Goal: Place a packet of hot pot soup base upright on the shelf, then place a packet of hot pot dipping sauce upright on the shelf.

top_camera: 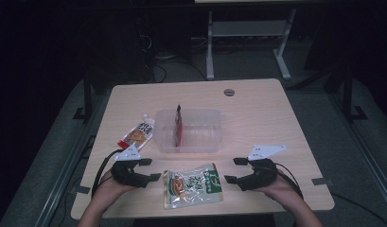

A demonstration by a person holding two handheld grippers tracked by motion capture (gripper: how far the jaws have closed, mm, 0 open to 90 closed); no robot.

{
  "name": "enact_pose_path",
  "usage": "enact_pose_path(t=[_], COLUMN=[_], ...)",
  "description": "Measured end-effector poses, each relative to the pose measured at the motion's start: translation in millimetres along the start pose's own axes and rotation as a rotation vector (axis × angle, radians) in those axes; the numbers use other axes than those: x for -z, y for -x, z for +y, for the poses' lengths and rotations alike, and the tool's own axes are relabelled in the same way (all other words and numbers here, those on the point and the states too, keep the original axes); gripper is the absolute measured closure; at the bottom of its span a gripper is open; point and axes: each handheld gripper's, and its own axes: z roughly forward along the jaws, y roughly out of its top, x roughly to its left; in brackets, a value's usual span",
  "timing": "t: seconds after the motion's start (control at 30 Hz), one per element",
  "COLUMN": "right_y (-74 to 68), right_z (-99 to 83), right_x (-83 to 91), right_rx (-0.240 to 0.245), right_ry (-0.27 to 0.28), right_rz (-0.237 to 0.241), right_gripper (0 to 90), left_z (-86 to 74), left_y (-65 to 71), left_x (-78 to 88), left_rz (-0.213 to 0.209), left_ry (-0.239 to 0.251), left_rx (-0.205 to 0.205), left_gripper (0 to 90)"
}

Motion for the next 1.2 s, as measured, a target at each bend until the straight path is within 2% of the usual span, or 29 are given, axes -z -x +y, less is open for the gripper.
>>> enact_pose_path(t=[0.2,0.27,0.3,0.43,0.47,0.5,0.53,0.63,0.67,0.73,0.83,0.87,0.9,0.93,0.97,1.0,1.03,1.1,1.13,1.17,1.2], right_y=[5.5,8.1,10.4,15.7,15.7,18.5,18.5,24.0,24.0,26.8,26.2,25.7,25.4,25.4,25.1,24.3,24.0,23.8,23.8,23.8,23.7], right_z=[-15.0,-19.9,-23.9,-30.1,-30.1,-31.9,-31.9,-32.5,-32.5,-33.7,-33.8,-33.8,-33.8,-33.8,-33.6,-33.5,-33.6,-33.7,-33.7,-33.8,-34.0], right_x=[7.8,10.8,13.5,20.6,20.6,23.3,23.3,26.0,26.0,26.6,25.9,25.5,24.9,24.9,24.3,23.1,22.7,22.2,22.2,22.2,22.4], right_rx=[-0.020,-0.027,-0.027,-0.043,-0.043,-0.047,-0.047,-0.065,-0.065,-0.067,-0.066,-0.064,-0.061,-0.061,-0.056,-0.052,-0.049,-0.044,-0.044,-0.041,-0.041], right_ry=[-0.013,-0.020,-0.022,-0.011,-0.011,-0.003,-0.003,0.010,0.010,0.012,0.013,0.012,0.008,0.008,0.005,-0.002,-0.004,-0.005,-0.005,-0.006,-0.007], right_rz=[-0.022,-0.028,-0.046,-0.065,-0.065,-0.067,-0.067,-0.076,-0.076,-0.081,-0.082,-0.081,-0.081,-0.081,-0.080,-0.080,-0.078,-0.077,-0.077,-0.077,-0.078], right_gripper=[23.0,22.7,21.9,21.7,21.7,21.8,21.8,21.7,21.7,21.7,21.8,21.7,21.7,21.7,21.7,21.8,21.8,21.8,21.8,21.8,21.8], left_z=[1.1,2.9,4.8,10.3,10.3,13.1,13.1,20.4,20.4,26.5,32.6,32.6,35.5,35.5,36.7,37.8,37.7,36.8,36.8,36.2,35.3], left_y=[-10.7,-15.8,-21.1,-35.5,-35.5,-44.0,-44.0,-62.5,-62.5,-76.0,-88.5,-88.5,-96.6,-96.6,-100.9,-108.7,-111.7,-118.5,-118.5,-121.9,-124.7], left_x=[5.3,7.7,9.7,13.0,13.0,13.1,13.1,12.3,12.3,8.5,4.1,4.1,0.4,0.4,-2.6,-8.5,-11.5,-16.6,-16.6,-19.1,-22.3], left_rz=[0.046,0.061,0.078,0.114,0.114,0.132,0.132,0.178,0.178,0.222,0.259,0.259,0.281,0.281,0.296,0.339,0.355,0.375,0.375,0.394,0.409], left_ry=[-0.007,-0.013,-0.015,-0.028,-0.028,-0.030,-0.030,-0.048,-0.048,-0.061,-0.059,-0.059,-0.059,-0.059,-0.073,-0.119,-0.123,-0.134,-0.134,-0.152,-0.165], left_rx=[0.003,0.016,0.029,0.043,0.043,0.072,0.072,0.080,0.080,0.093,0.131,0.131,0.151,0.151,0.159,0.145,0.144,0.156,0.156,0.157,0.166], left_gripper=[28.5,28.5,28.5,28.6,28.8,28.9,28.9,29.0,29.2,29.2,31.2,33.1,36.5,40.3,40.3,45.7,52.9,59.9,66.7,66.7,70.4])
